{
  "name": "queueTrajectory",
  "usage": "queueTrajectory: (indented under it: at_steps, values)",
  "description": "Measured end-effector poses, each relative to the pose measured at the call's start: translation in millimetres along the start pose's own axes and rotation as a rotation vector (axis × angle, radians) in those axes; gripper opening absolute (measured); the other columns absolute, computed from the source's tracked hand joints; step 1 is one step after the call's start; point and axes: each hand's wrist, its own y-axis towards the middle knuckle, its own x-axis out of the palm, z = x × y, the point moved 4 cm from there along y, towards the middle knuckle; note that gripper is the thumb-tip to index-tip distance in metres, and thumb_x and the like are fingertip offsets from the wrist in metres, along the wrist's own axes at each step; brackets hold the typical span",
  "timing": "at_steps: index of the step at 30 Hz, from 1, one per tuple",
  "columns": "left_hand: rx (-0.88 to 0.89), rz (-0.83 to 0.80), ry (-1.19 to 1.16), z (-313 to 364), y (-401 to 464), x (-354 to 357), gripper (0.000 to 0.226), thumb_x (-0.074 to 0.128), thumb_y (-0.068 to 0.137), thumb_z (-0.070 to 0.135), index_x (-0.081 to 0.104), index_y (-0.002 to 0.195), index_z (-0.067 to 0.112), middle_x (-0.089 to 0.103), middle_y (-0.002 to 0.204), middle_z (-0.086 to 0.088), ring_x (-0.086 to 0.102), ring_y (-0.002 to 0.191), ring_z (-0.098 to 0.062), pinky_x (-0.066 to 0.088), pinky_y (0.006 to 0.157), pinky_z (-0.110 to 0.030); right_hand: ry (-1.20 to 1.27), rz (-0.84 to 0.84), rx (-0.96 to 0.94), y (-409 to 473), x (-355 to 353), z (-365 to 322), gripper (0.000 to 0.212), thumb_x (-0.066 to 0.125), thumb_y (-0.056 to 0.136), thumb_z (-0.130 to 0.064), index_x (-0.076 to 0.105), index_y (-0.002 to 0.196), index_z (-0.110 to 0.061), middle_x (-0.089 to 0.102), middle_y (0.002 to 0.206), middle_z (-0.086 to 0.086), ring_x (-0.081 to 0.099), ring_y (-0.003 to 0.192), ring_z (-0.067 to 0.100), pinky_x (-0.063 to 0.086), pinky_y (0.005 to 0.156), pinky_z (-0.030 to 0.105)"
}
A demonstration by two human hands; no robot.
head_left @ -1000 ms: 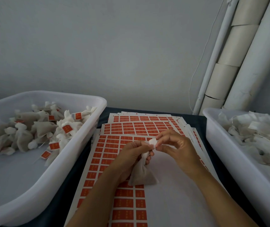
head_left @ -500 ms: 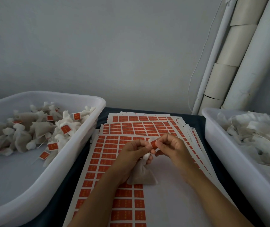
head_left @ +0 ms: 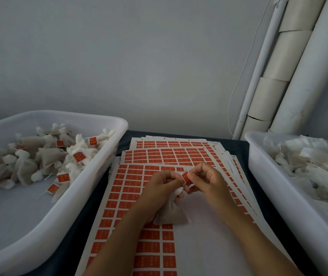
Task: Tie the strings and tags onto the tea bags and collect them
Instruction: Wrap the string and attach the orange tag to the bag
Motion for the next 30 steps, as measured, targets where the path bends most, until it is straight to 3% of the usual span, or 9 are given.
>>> queueTrajectory:
  at_steps: [9,13,16,21,25,28,30]
  values:
    - [-0.002,0.0,0.021,0,0,1,0.014,0.052,0.092,0.008,0.063,0.082,0.006,0.067,0.067,0.0,0.058,0.054,-0.005,0.048,0.053,-0.017,-0.029,0.044,-0.031,0,4,2,0.006,0.056,0.09,-0.014,0.055,0.085,-0.011,0.065,0.083,0.009,0.067,0.068,0.016,0.057,0.065,0.024]
    - [0.028,0.0,0.004,1,0,1,0.012,0.052,0.091,0.006,0.062,0.087,0.0,0.067,0.072,-0.005,0.059,0.056,-0.007,0.048,0.054,-0.017,-0.1,0.101,-0.081,1,6,3,0.01,0.058,0.09,-0.015,0.053,0.081,-0.019,0.064,0.082,0.004,0.066,0.073,0.015,0.055,0.066,0.017]
    - [0.063,-0.013,-0.01,2,0,2,0.011,0.051,0.092,0.003,0.06,0.086,0.001,0.067,0.072,-0.005,0.059,0.058,-0.009,0.048,0.053,-0.017,-0.122,0.12,-0.097,2,7,5,0.012,0.057,0.09,-0.015,0.052,0.081,-0.021,0.063,0.082,0.005,0.065,0.075,0.018,0.056,0.069,0.022]
    - [0.074,0.001,0.052,0,1,6,0.015,0.056,0.092,0.019,0.061,0.085,0.007,0.067,0.067,0.003,0.056,0.053,-0.004,0.045,0.051,-0.015,-0.084,0.128,-0.15,1,9,3,0.015,0.058,0.089,-0.011,0.051,0.08,-0.02,0.061,0.075,-0.003,0.063,0.068,0.006,0.051,0.061,0.013]
    - [0.135,0.032,0.079,0,2,4,0.014,0.054,0.093,0.019,0.062,0.083,0.013,0.064,0.063,0.007,0.052,0.051,-0.002,0.043,0.05,-0.013,-0.014,0.133,-0.164,2,10,2,0.016,0.059,0.088,-0.012,0.049,0.092,-0.023,0.063,0.082,-0.001,0.065,0.075,0.012,0.052,0.063,0.014]
    - [0.128,0.049,0.092,0,3,2,0.016,0.052,0.094,0.016,0.061,0.081,0.014,0.06,0.059,0.009,0.049,0.05,-0.001,0.041,0.049,-0.013,0.059,0.12,-0.135,4,8,4,0.04,0.063,0.086,-0.013,0.036,0.112,-0.026,0.065,0.077,-0.004,0.066,0.072,0.013,0.054,0.065,0.016]
    - [0.131,0.068,0.084,-1,4,3,0.02,0.049,0.095,0.012,0.061,0.079,0.014,0.057,0.058,0.008,0.047,0.05,-0.001,0.04,0.049,-0.013,0.023,0.051,-0.097,5,12,5,0.022,0.057,0.088,-0.026,0.043,0.106,-0.027,0.063,0.075,-0.007,0.063,0.067,0.011,0.051,0.061,0.013]
